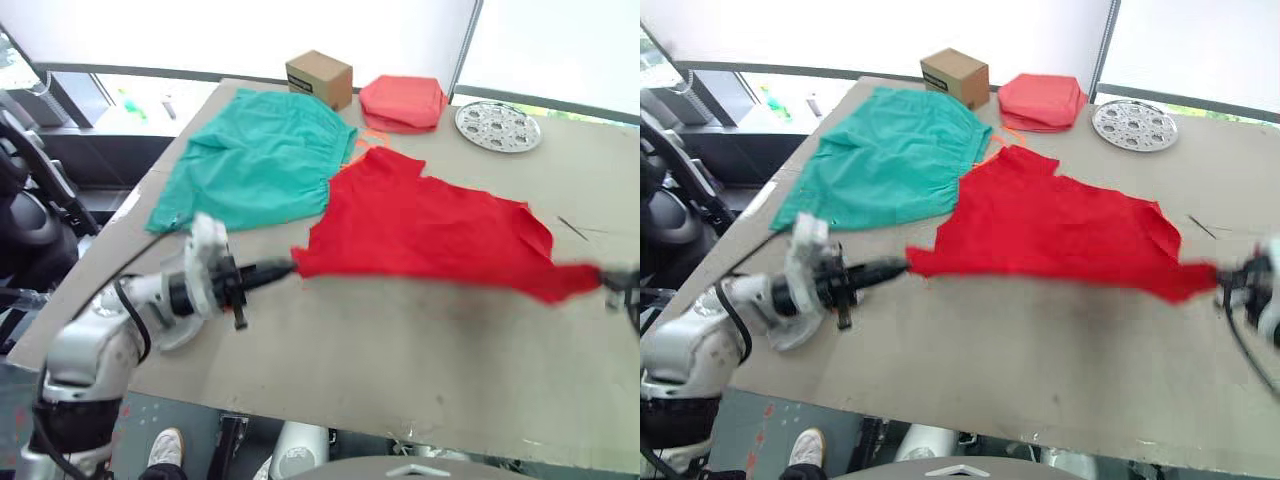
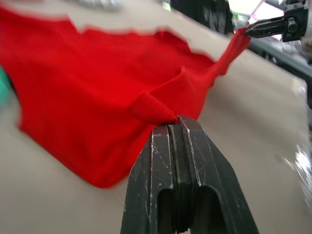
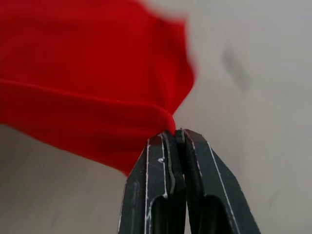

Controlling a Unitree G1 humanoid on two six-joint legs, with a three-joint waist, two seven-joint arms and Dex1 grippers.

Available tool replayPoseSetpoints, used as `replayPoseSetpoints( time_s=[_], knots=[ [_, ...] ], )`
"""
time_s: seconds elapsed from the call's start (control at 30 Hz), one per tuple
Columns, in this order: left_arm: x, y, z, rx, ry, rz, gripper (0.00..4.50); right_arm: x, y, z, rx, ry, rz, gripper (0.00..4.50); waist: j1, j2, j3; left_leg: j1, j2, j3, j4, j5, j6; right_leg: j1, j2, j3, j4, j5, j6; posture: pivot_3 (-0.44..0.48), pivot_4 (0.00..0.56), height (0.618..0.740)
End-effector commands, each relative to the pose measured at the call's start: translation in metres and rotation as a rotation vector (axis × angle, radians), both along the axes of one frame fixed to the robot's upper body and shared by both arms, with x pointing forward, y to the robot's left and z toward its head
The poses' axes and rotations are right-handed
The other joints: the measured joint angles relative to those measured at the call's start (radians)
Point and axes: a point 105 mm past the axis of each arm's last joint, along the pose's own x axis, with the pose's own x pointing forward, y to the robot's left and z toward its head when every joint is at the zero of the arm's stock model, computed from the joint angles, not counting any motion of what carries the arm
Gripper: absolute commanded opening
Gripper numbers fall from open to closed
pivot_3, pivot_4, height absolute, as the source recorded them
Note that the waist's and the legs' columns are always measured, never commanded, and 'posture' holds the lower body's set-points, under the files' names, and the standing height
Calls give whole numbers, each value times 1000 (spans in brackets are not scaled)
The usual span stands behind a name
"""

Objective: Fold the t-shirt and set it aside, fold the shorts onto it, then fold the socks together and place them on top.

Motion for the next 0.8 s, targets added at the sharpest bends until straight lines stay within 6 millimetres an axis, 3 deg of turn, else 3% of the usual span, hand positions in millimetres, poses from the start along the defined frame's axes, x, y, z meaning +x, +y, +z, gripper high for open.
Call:
replayPoseSetpoints(
  time_s=[0.03, 0.17, 0.33, 0.57, 0.67, 0.8],
  knots=[
    [-16, -4, 3, 71, -57, -100, 0, -13, 18, 3, 15, -23, 74, 50, -2, 2, -4, 0, 0, 0, 0, 0, 0, -1, 0, 0, 0, 0, 0, 0, 150, 740],
    [-26, -1, -5, 78, 9, -141, 0, -42, 29, -8, 79, 54, 125, 50, -3, 4, -12, 2, 0, -1, 0, -1, 2, -3, 6, 1, 3, 1, -1, 0, 150, 740],
    [-53, 0, -8, 87, 160, -289, 0, -71, 25, -10, 104, 157, 148, 50, -1, 5, -14, 1, 5, -2, -1, -1, 2, -5, 17, 2, 3, -2, -5, 0, 150, 740],
    [-79, 4, 1, 74, 378, -423, 0, -118, 21, -2, 178, 340, 198, 50, 0, 8, -15, 1, 6, -3, -1, -5, -2, -6, 9, 3, 2, -3, -5, 0, 150, 740],
    [-71, 6, 13, 47, 395, -402, 0, -119, 25, 8, 204, 326, 236, 50, -2, 8, -15, 1, 6, -4, -1, -5, -2, -6, 8, 3, 1, -4, -4, 0, 150, 740],
    [-31, 1, 30, 16, 272, -275, 0, -80, 19, 20, 151, 164, 232, 50, -3, 7, -15, 1, 5, -6, -2, -5, -2, -7, 8, 3, 0, -4, -4, 0, 150, 740]
  ],
)
